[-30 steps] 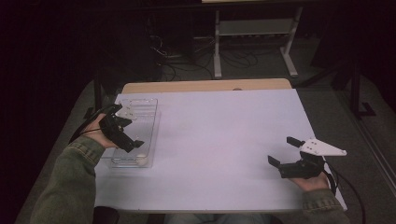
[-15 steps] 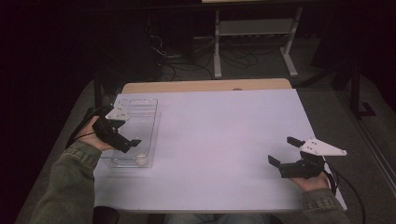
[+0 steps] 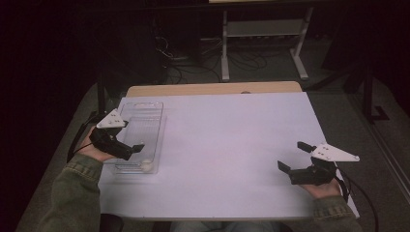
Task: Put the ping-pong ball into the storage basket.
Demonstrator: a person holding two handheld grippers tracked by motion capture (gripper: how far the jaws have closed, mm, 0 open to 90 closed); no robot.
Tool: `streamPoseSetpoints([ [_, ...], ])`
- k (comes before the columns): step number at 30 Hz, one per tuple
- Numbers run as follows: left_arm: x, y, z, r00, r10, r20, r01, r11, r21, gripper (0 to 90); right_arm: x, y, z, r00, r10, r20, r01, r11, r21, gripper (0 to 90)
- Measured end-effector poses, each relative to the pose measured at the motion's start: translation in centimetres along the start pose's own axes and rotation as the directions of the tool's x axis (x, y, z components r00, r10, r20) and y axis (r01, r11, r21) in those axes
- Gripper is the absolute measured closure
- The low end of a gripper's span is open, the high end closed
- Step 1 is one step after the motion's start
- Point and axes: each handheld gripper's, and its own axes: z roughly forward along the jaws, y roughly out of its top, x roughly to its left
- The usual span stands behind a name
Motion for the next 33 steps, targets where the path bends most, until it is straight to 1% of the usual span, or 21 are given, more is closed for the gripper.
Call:
streamPoseSetpoints([
  [3,0.0,-0.3,-0.2,0.9998,-0.013,-0.012,0.013,0.9997,-0.021,0.0,0.0,0.0,0.0,1.0,0.002,0.001,-0.002,1.0,0.0,0.0],
  [4,-0.1,-0.4,-0.2,0.9996,-0.023,-0.014,0.023,0.9993,-0.029,0.0,0.0,0.0,0.0,1.0,0.003,0.001,-0.003,1.0,-0.001,0.0],
  [8,-0.3,-0.8,-0.2,0.9988,-0.037,-0.033,0.036,0.9983,-0.046,0.0,0.0,0.0,0.0,1.0,0.004,0.002,-0.004,1.0,0.0,0.0],
  [11,-0.4,-1.1,-0.1,0.9982,-0.035,-0.049,0.033,0.9986,-0.042,0.0,0.0,0.0,0.0,1.0,0.005,0.002,-0.005,1.0,0.0,0.0],
  [13,-0.5,-1.4,0.0,0.9978,-0.045,-0.049,0.042,0.9977,-0.053,0.0,0.0,0.0,0.0,1.0,0.004,0.001,-0.004,1.0,-0.002,0.0],
  [15,-0.8,-1.5,-0.1,0.9967,-0.038,-0.072,0.032,0.9968,-0.074,0.0,-0.1,0.0,-0.1,1.0,0.005,0.002,-0.005,1.0,0.0,0.0],
  [16,-0.9,-1.5,-0.2,0.9968,-0.043,-0.068,0.037,0.9955,-0.087,0.0,0.0,0.0,-0.1,1.0,0.005,0.002,-0.005,1.0,0.0,0.0],
  [17,-1.0,-1.6,-0.3,0.9963,-0.042,-0.075,0.035,0.9949,-0.095,0.0,0.0,0.0,0.0,1.0,0.005,0.001,-0.005,1.0,0.0,0.0],
  [18,-1.1,-1.6,-0.4,0.9955,-0.055,-0.077,0.046,0.9926,-0.112,0.0,0.0,0.0,0.0,1.0,0.005,0.001,-0.005,1.0,0.001,0.0],
  [24,-1.1,-2.1,-0.6,0.9927,-0.072,-0.097,0.057,0.9876,-0.146,0.0,0.0,0.0,0.0,1.0,0.007,0.0,-0.007,1.0,0.002,0.0],
  [25,-1.2,-2.2,-0.7,0.9917,-0.082,-0.099,0.066,0.9849,-0.16,0.0,0.0,0.0,0.0,1.0,0.007,0.0,-0.007,1.0,0.002,0.0],
  [26,-1.2,-2.3,-0.9,0.9915,-0.081,-0.102,0.063,0.9833,-0.17,0.0,0.0,0.0,0.0,1.0,0.007,0.001,-0.007,1.0,0.002,0.0],
  [28,-1.4,-2.5,-1.2,0.9894,-0.082,-0.12,0.059,0.9811,-0.184,0.0,0.0,-0.1,0.0,1.0,0.005,0.001,-0.005,1.0,0.004,0.0],
  [31,-1.5,-3.1,-1.4,0.9849,-0.103,-0.139,0.072,0.9747,-0.212,0.0,-0.1,-0.1,0.0,1.0,0.008,0.003,-0.008,1.0,0.004,0.0],
  [32,-1.5,-3.3,-1.3,0.9837,-0.116,-0.137,0.083,0.9699,-0.229,0.0,-0.1,-0.1,0.0,1.0,0.007,0.003,-0.007,1.0,0.004,0.0],
  [33,-1.4,-3.4,-1.3,0.9837,-0.122,-0.132,0.088,0.968,-0.235,0.0,0.0,-0.1,-0.1,1.0,0.007,0.003,-0.007,1.0,0.003,0.0],
])
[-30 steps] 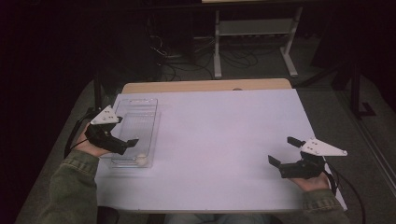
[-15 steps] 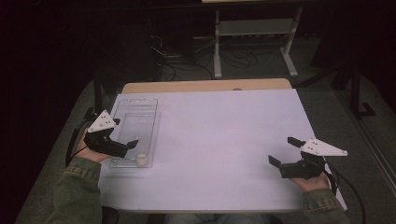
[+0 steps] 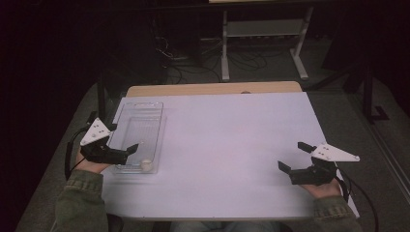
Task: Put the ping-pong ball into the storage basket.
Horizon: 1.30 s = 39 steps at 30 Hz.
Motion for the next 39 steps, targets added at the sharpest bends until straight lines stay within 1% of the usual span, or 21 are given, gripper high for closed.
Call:
streamPoseSetpoints([
  [4,0.0,-0.6,0.0,0.9999,-0.014,0.001,0.014,0.9997,-0.02,0.0,0.0,0.0,0.0,1.0,0.001,-0.001,-0.001,1.0,0.002,0.0],
  [6,0.0,-0.9,0.0,0.9996,-0.027,-0.005,0.027,0.9989,-0.038,0.0,0.0,0.0,0.0,1.0,-0.001,-0.003,0.001,1.0,0.005,0.0],
  [7,0.0,-1.1,-0.1,0.9994,-0.036,-0.001,0.036,0.998,-0.051,0.0,0.0,0.0,0.1,1.0,-0.004,-0.003,0.004,1.0,0.005,0.0],
  [8,0.1,-1.3,-0.2,0.9984,-0.056,0.011,0.057,0.9957,-0.073,0.0,0.0,0.0,0.1,1.0,-0.004,-0.004,0.004,1.0,0.005,0.0],
  [9,0.1,-1.5,-0.3,0.9975,-0.068,0.017,0.07,0.9932,-0.094,0.0,0.0,0.0,0.1,1.0,-0.004,-0.003,0.004,1.0,0.005,0.0],
  [12,0.3,-1.9,-0.6,0.9952,-0.097,0.011,0.098,0.9857,-0.137,0.0,0.0,0.0,0.1,1.0,-0.004,-0.003,0.004,1.0,0.006,0.0],
  [14,0.3,-2.2,-0.7,0.9936,-0.113,0.003,0.112,0.9811,-0.158,0.0,0.0,-0.1,0.1,1.0,-0.004,-0.005,0.004,1.0,0.007,0.0],
  [15,0.4,-2.3,-0.8,0.993,-0.118,-0.005,0.115,0.9799,-0.163,0.0,0.0,-0.1,0.1,1.0,-0.004,-0.005,0.004,1.0,0.008,0.0],
  [17,0.4,-2.7,-0.8,0.9909,-0.134,-0.004,0.132,0.9765,-0.17,0.0,0.0,-0.1,0.1,1.0,-0.005,-0.005,0.005,1.0,0.008,0.0],
  [20,0.4,-3.2,-0.9,0.9875,-0.156,-0.02,0.15,0.9702,-0.191,0.0,0.0,0.0,0.1,1.0,-0.004,-0.005,0.004,1.0,0.007,0.0],
  [22,0.4,-3.5,-1.0,0.9853,-0.169,-0.021,0.161,0.9648,-0.207,0.0,0.0,0.0,0.1,1.0,-0.004,-0.005,0.004,1.0,0.007,0.0],
  [24,0.5,-3.9,-1.1,0.9811,-0.193,-0.014,0.185,0.9556,-0.229,0.0,0.0,-0.1,0.1,1.0,-0.003,-0.005,0.003,1.0,0.009,0.0],
  [26,0.6,-4.4,-1.3,0.975,-0.221,-0.019,0.21,0.9448,-0.252,0.0,0.0,-0.1,0.1,1.0,-0.004,-0.005,0.004,1.0,0.013,0.0],
  [27,0.7,-4.7,-1.4,0.9728,-0.231,-0.019,0.218,0.9402,-0.262,0.0,0.0,-0.1,0.2,1.0,-0.003,-0.005,0.003,1.0,0.014,0.0],
  [29,0.7,-5.3,-1.7,0.9666,-0.254,-0.034,0.235,0.9316,-0.277,0.0,0.0,-0.1,0.2,1.0,-0.004,-0.005,0.004,1.0,0.016,0.0],
  [32,0.8,-5.9,-1.9,0.9618,-0.272,-0.031,0.252,0.9249,-0.285,0.0,0.0,-0.1,0.2,1.0,-0.005,-0.007,0.005,1.0,0.015,0.0],
  [33,0.7,-6.0,-1.9,0.9605,-0.276,-0.037,0.254,0.9237,-0.287,0.0,0.1,-0.1,0.2,1.0,-0.004,-0.008,0.004,1.0,0.014,0.0],
  [34,0.7,-6.1,-2.0,0.9622,-0.269,-0.045,0.246,0.9266,-0.285,0.0,0.1,-0.1,0.1,0.9999,-0.002,-0.01,0.002,1.0,0.012,0.0],
  [36,0.7,-6.2,-2.0,0.9624,-0.266,-0.053,0.241,0.927,-0.288,0.0,0.1,-0.2,0.1,0.9999,-0.002,-0.015,0.002,1.0,0.008,0.0],
  [37,0.6,-6.2,-2.0,0.9639,-0.259,-0.059,0.232,0.929,-0.288,0.0,0.2,-0.2,0.0,0.9999,0.0,-0.016,0.0,1.0,0.006,0.0],
  [39,0.5,-6.2,-1.9,0.9649,-0.254,-0.066,0.226,0.9316,-0.285,0.0,0.2,-0.2,0.0,0.9998,0.003,-0.017,-0.003,1.0,0.001,0.0],
])
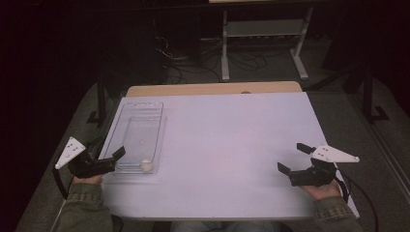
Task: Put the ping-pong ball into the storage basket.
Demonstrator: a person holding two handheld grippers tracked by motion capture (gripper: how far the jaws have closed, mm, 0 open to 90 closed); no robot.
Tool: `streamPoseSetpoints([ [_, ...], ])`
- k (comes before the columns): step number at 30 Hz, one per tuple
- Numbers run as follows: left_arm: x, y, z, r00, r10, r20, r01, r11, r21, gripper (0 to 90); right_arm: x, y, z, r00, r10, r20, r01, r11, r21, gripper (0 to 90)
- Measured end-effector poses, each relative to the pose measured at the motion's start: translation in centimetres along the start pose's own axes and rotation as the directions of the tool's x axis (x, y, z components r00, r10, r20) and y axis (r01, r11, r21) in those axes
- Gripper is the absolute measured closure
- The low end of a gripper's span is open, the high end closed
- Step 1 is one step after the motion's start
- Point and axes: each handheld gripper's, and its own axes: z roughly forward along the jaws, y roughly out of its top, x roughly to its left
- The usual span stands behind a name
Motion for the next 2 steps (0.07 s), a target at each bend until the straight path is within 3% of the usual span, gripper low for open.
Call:
streamPoseSetpoints([
  [2,-0.08,-0.05,0.08,1.0,0.008,-0.005,-0.008,1.0,0.002,0.0,-0.01,0.01,-0.05,1.0,0.001,0.0,-0.001,1.0,-0.005,0.0],
])
